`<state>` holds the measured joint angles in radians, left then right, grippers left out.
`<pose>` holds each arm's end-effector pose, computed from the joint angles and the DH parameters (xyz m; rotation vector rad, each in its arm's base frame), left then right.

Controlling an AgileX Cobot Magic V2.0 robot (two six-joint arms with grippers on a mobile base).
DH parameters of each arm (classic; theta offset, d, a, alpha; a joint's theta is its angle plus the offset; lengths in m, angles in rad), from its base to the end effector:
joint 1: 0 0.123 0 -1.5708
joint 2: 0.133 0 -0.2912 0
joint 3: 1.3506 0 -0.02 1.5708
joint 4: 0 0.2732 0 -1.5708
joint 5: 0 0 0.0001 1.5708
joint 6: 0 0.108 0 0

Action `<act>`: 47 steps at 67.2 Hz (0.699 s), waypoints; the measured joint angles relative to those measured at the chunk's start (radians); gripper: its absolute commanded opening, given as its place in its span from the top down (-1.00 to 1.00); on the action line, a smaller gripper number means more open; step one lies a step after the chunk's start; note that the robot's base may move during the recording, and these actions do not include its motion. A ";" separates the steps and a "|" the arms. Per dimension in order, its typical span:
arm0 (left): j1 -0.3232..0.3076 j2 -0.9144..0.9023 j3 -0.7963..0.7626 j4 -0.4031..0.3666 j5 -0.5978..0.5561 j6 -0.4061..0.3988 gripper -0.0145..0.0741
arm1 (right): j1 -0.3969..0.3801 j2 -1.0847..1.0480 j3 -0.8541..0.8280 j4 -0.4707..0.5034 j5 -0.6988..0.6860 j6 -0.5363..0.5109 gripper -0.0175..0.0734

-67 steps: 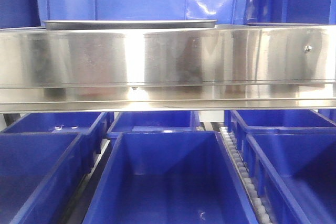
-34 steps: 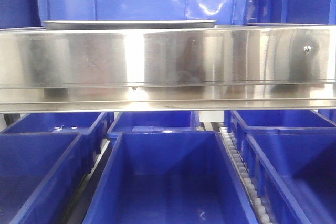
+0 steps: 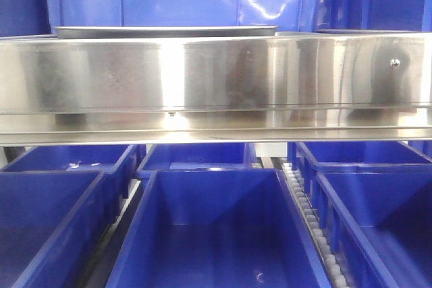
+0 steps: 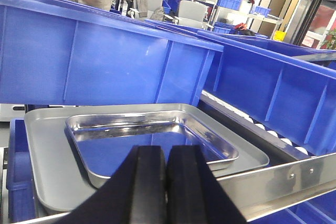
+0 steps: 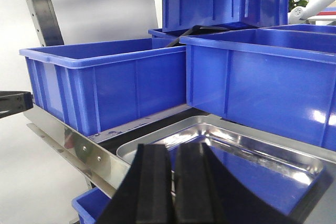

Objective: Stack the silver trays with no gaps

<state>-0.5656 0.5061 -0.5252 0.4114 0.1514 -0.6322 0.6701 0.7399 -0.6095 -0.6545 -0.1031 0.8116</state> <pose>0.1247 -0.0714 0.3420 0.2296 1.6162 -0.5627 0.1482 0.1260 0.3584 -0.4470 1.5100 0.7047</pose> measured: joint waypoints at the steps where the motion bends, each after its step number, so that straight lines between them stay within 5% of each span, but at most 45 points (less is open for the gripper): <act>1: 0.000 0.000 0.000 0.000 0.000 0.000 0.71 | 0.000 0.000 0.000 0.005 0.002 0.000 0.65; 9: 0.000 -0.002 0.000 0.000 0.001 0.000 0.71 | -0.018 -0.006 0.017 0.149 0.022 -0.090 0.65; 18: 0.000 -0.002 0.000 0.000 0.001 0.000 0.71 | -0.156 -0.057 0.093 0.471 0.014 -0.583 0.65; 22: 0.000 -0.002 0.000 0.000 0.001 0.000 0.71 | -0.229 -0.091 0.138 0.551 -0.014 -0.695 0.65; 35: 0.000 -0.002 0.000 0.000 0.001 0.000 0.71 | -0.483 -0.284 0.319 0.625 -0.007 -0.784 0.65; 47: 0.000 -0.002 0.000 0.000 0.001 0.000 0.71 | -0.610 -0.494 0.439 0.630 0.140 -0.789 0.65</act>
<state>-0.5656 0.5046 -0.5252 0.4114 0.1522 -0.6322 0.0600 0.2455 -0.1701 -0.0249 0.0367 0.0222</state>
